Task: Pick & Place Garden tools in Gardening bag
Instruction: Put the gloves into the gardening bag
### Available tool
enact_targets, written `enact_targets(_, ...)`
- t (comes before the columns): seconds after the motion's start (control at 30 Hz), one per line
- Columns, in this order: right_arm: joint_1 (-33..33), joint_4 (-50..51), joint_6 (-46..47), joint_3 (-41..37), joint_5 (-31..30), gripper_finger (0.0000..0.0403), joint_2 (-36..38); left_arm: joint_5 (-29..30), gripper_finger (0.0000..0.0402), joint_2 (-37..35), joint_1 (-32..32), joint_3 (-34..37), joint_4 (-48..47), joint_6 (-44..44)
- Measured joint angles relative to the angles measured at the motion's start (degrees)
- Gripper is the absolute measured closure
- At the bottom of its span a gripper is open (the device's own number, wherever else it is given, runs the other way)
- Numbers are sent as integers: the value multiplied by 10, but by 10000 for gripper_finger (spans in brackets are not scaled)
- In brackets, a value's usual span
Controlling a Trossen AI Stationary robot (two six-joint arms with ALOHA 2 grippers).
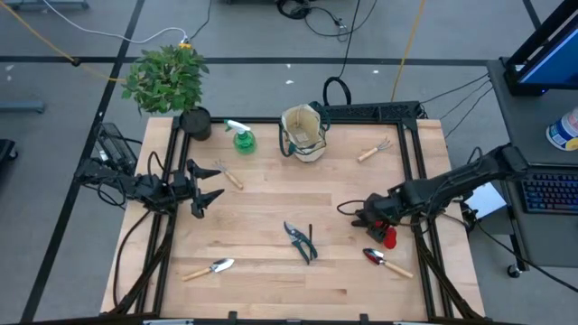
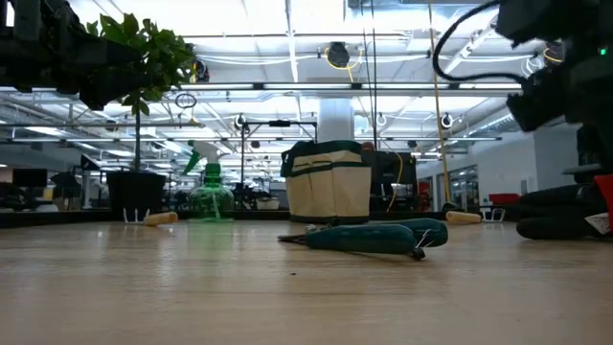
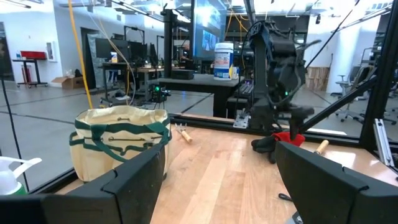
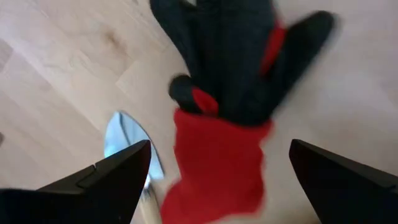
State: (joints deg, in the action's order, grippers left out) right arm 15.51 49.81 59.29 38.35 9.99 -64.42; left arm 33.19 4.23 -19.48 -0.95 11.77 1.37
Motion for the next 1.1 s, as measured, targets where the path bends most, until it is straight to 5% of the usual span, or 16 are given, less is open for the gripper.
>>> enact_targets(0.23, 0, -104, 7, -91, -10, 26, -20, 0, 92, 0, 0, 0, 0, 0)
enact_targets(0.7, 0, -110, 41, -135, -10, 45, -15, 0, 92, 0, 0, 0, 0, -3)
enact_targets(0.87, -1, -110, 37, -135, -16, 120, -15, 0, 92, 0, 0, 0, 0, -2)
enact_targets(1.1, -10, -104, 14, -78, -68, 279, -17, 0, 91, 0, 0, 0, 0, -2)
